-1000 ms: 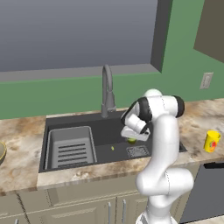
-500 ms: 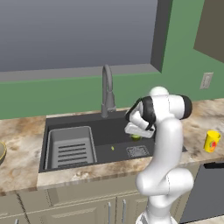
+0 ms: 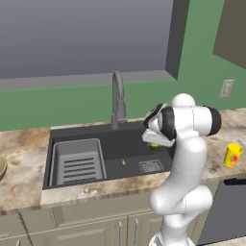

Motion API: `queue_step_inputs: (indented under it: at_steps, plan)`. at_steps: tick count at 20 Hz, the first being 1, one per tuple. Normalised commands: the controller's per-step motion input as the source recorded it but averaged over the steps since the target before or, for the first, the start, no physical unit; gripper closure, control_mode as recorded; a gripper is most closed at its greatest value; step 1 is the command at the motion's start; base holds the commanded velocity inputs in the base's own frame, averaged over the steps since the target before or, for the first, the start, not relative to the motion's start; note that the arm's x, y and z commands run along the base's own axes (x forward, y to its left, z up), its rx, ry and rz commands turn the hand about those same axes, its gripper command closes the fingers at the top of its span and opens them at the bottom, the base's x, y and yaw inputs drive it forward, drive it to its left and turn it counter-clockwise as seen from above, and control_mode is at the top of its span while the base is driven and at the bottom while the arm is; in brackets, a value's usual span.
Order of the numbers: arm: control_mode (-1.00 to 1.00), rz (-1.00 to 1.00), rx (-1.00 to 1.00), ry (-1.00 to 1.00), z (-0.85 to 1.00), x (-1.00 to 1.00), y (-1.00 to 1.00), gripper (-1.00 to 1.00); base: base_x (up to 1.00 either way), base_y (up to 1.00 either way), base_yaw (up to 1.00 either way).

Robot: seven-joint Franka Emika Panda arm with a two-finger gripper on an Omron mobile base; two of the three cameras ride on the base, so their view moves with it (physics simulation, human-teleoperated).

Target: Remove the kiwi and lemon wedge from the sink. Then move the bowl and cup from the counter to the sink for washing.

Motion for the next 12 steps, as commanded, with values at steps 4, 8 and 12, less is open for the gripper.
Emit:
queue_step_inputs:
  at_steps: [4,8,12]
  plan:
    - [-1.00,0.00,0.00,0.00,0.53,-0.14,-0.08,1.00,0.00,0.00,0.00]
    - [-1.00,0.00,0.00,0.00,0.55,-0.17,-0.09,1.00,0.00,0.00,0.00]
    - [-1.00,0.00,0.00,0.00,0.54,-0.16,-0.11,1.00,0.00,0.00,0.00]
